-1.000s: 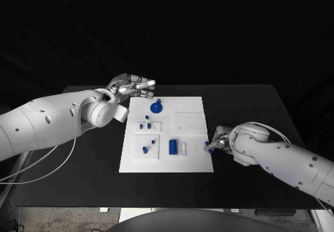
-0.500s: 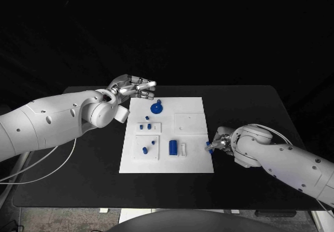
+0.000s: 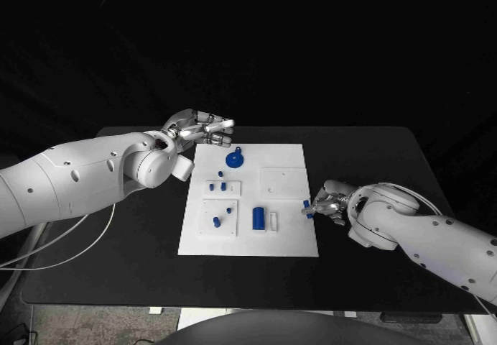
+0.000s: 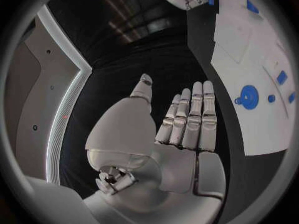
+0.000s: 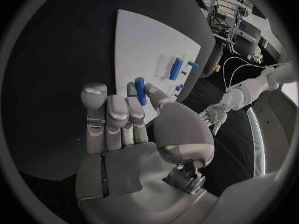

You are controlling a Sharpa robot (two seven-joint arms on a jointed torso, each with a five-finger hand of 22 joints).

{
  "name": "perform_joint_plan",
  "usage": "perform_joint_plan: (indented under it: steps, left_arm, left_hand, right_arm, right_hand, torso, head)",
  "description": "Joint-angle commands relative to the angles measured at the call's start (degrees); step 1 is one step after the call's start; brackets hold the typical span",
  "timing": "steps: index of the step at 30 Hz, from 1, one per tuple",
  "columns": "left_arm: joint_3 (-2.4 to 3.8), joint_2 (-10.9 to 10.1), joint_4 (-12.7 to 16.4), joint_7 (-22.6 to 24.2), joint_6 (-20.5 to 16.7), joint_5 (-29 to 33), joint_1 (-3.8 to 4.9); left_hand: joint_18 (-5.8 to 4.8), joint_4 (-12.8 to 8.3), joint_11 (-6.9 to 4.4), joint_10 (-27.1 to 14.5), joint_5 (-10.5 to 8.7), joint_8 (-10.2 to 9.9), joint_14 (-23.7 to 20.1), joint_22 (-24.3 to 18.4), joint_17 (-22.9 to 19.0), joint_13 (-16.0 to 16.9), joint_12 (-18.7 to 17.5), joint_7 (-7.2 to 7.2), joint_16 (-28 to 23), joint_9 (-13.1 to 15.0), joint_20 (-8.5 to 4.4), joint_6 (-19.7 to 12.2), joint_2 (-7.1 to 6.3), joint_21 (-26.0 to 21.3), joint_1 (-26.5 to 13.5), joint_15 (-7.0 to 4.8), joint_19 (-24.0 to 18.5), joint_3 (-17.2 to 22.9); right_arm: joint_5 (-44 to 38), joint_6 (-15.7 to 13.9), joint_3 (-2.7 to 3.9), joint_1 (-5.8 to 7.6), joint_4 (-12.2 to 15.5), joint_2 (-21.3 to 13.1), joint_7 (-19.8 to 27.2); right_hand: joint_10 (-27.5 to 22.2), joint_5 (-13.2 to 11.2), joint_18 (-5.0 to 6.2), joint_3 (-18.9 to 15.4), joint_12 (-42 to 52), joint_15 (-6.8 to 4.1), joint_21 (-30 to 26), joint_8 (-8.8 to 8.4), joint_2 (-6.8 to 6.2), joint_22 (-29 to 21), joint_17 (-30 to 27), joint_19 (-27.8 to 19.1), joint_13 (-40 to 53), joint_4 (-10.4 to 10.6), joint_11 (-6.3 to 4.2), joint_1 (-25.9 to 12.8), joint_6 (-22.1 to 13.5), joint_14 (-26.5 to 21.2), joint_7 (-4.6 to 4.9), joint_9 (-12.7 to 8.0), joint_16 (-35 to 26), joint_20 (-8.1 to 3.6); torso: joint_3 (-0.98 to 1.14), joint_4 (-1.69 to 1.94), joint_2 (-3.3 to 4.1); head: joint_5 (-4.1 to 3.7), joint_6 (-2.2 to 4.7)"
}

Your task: Assemble the parts on the task board

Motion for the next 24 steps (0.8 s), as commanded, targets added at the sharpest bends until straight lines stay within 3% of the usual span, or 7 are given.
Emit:
perform_joint_plan:
  steps: [1, 5, 9, 12, 14, 24]
  left_arm:
    - [0.03, 0.0, 0.2, 0.4, 0.7, -0.1, 0.01]
    - [0.03, 0.0, 0.2, 0.4, 0.7, -0.1, 0.01]
    - [0.02, 0.1, 0.2, 0.4, 0.8, -0.1, 0.02]
    - [0.02, 0.2, 0.2, 0.3, 1.1, -0.1, 0.02]
    - [0.02, 0.2, 0.2, 0.3, 1.2, -0.2, 0.02]
    - [0.02, 0.5, 0.2, 0.5, 1.3, -0.5, 0.02]
  left_hand:
    - [0.47, -0.2, -0.02, -0.4, -0.14, -0.1, -0.3, -0.1, 0.0, 0.0, 0.2, 0.01, -0.3, -0.1, 0.40, -0.4, 0.60, 0.1, 0.0, -0.13, -0.2, 0.0]
    - [0.47, -0.2, -0.02, -0.4, -0.14, -0.1, -0.3, -0.1, 0.0, 0.0, 0.2, 0.01, -0.3, -0.1, 0.40, -0.4, 0.60, 0.1, 0.0, -0.13, -0.2, 0.0]
    - [0.47, -0.2, -0.02, -0.4, -0.14, -0.1, -0.3, -0.1, 0.0, 0.0, 0.2, 0.01, -0.3, -0.1, 0.40, -0.4, 0.60, 0.1, 0.0, -0.13, -0.2, 0.0]
    - [0.47, -0.3, -0.02, -0.4, -0.08, -0.1, -0.3, -0.1, 0.0, 0.0, 0.2, -0.03, -0.3, -0.1, 0.41, -0.3, 0.54, 0.1, 0.0, -0.12, -0.2, 0.0]
    - [0.47, -0.3, -0.02, -0.4, -0.08, -0.1, -0.3, -0.1, 0.0, 0.0, 0.2, -0.03, -0.3, -0.1, 0.41, -0.3, 0.54, 0.1, 0.0, -0.12, -0.2, 0.0]
    - [0.48, -0.3, -0.02, -0.4, -0.04, -0.1, -0.3, -0.1, 0.0, 0.0, 0.2, -0.04, -0.3, 0.0, 0.41, 0.0, 0.51, 0.1, 0.0, -0.13, -0.2, 0.0]
  right_arm:
    - [1.8, -2.3, 0.29, -0.04, 1.3, -0.2, 2.2]
    - [2.7, -1.7, 0.47, -0.04, 2.0, 0.0, 2.1]
    - [3.7, -0.2, 0.55, -0.04, 1.6, 1.1, 2.0]
    - [4.0, 1.1, 0.54, -0.04, 0.8, 2.4, 1.8]
    - [4.1, 1.9, 0.45, -0.04, 0.2, 3.3, 1.6]
    - [4.2, 5.0, -0.35, -0.04, -2.5, 7.0, 0.5]
  right_hand:
    - [0.5, 0.9, 0.49, 6.6, 0.1, -0.32, -0.2, 0.21, -0.24, 0.0, -0.1, 2.8, -0.1, -6.2, -0.20, 0.3, 0.5, -0.1, -0.07, 0.1, -0.4, -0.24]
    - [0.5, 1.1, 0.49, 6.5, -0.1, -0.33, -0.2, 0.20, -0.22, -0.1, -0.2, 2.8, -0.1, -6.2, -0.21, 0.2, 0.5, -0.2, -0.07, 0.0, -0.5, -0.25]
    - [0.5, 1.5, 0.46, 6.5, -0.1, -0.31, -0.3, 0.20, -0.16, -0.2, -0.3, 2.8, -0.1, -6.1, -0.19, 0.2, 0.4, -0.2, -0.05, -0.1, -0.5, -0.23]
    - [0.5, 1.9, 0.43, 6.5, 0.0, -0.31, -0.5, 0.20, -0.11, -0.2, -0.3, 2.8, -0.1, -6.0, -0.21, 0.1, 0.4, -0.2, -0.04, -0.1, -0.5, -0.23]
    - [0.5, 2.2, 0.42, 6.4, 0.1, -0.31, -0.6, 0.21, -0.06, -0.3, -0.4, 2.8, 0.0, -6.0, -0.23, 0.1, 0.5, -0.2, -0.06, -0.2, -0.5, -0.23]
    - [0.6, 2.3, 0.16, 4.9, 0.5, -0.31, -1.1, 0.20, 0.18, -0.5, -0.6, 2.8, 0.3, -5.4, -0.39, -0.1, 0.9, -0.2, -0.35, -0.2, -0.5, -0.23]
  torso:
    - [0.06, 0.05, 0.07]
    - [0.06, 0.09, 0.07]
    - [-0.08, 0.12, 0.12]
    - [-0.03, 0.20, 0.17]
    - [0.05, 0.19, 0.14]
    - [0.01, 0.14, 0.15]
  head:
    - [0.24, 0.05]
    - [0.21, 0.06]
    - [0.43, -0.06]
    - [0.58, -0.05]
    - [0.61, -0.08]
    - [1.01, -0.33]
